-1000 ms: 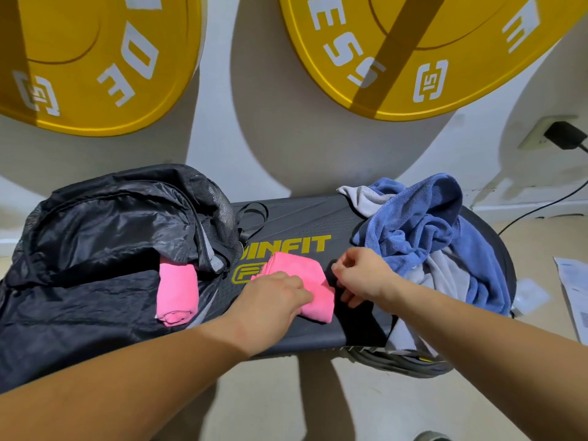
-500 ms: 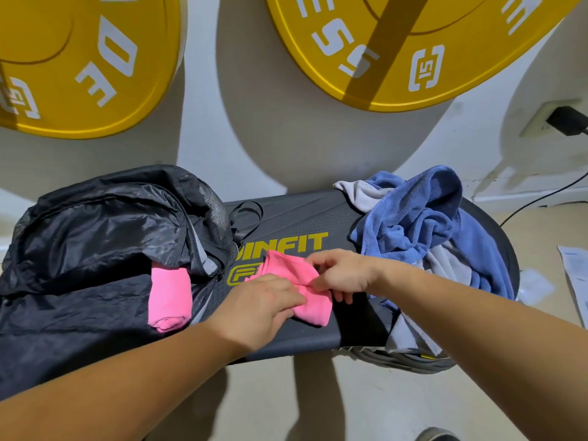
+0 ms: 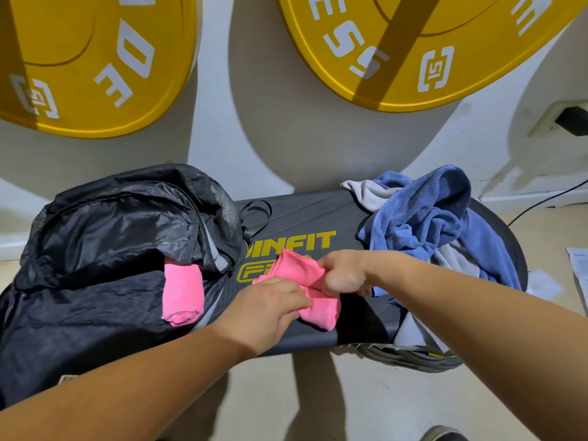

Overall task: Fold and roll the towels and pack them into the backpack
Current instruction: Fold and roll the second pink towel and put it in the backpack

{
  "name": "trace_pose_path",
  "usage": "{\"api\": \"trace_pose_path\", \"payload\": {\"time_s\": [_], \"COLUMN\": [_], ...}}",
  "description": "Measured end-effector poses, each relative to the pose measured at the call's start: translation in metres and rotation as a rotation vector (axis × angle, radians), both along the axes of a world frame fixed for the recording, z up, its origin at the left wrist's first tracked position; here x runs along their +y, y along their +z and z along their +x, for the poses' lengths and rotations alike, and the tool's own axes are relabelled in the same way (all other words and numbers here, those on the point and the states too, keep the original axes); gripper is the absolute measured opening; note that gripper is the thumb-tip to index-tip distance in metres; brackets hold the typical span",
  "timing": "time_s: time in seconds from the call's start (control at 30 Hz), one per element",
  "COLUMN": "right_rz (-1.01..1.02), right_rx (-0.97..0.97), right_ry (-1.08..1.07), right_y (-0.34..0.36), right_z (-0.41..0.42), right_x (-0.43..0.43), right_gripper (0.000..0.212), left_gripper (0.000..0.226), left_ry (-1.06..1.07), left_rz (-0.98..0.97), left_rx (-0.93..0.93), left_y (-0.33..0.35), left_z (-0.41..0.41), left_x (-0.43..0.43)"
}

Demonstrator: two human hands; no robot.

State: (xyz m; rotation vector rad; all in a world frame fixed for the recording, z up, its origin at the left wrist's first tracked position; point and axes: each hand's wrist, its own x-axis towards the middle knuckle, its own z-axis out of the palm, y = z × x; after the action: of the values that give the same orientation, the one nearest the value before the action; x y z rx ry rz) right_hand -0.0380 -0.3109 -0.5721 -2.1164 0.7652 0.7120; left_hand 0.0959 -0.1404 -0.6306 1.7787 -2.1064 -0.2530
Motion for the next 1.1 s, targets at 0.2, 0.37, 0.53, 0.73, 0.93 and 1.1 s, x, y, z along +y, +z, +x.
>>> {"api": "trace_pose_path", "payload": {"time_s": [0.2,0.37,0.53,0.73,0.93,1.1], "right_rz": [-0.029,-0.138,-0.266,-0.081,-0.186,-0.444], "right_rx": [-0.021,-0.124,-0.358,-0.169,-0.122,-0.273], "right_ry": [-0.176,-0.371,-0.391,-0.254,-0.224,-0.037], "right_y": [-0.009,-0.022,-0.01,-0.015,-0.018,-0.012], "right_z": [-0.03,-0.034,-0.032,-0.025,-0.032,-0.035], "right_x": [-0.024,-0.026,-0.009,0.02,0.023,0.032], "right_gripper": [0.022,0.011,0.007,0.018,0.031,0.029], "left_gripper": [0.022,0.027,0.029,0.025,0.044,0.042], "left_ry": [0.02,-0.007,-0.015,-0.005,0.03,0.069], "left_rz": [0.02,0.048,0.046,0.076,0.14,0.338], "left_rx": [0.019,-0.038,-0.098,-0.049,-0.128,-0.007], "left_y": [0.002,0.003,0.005,0.008,0.01,0.02], "left_z": [0.001,0.0,-0.008,-0.005,0.014,0.006], "left_x": [-0.005,-0.006,-0.012,-0.013,-0.001,-0.003]}}
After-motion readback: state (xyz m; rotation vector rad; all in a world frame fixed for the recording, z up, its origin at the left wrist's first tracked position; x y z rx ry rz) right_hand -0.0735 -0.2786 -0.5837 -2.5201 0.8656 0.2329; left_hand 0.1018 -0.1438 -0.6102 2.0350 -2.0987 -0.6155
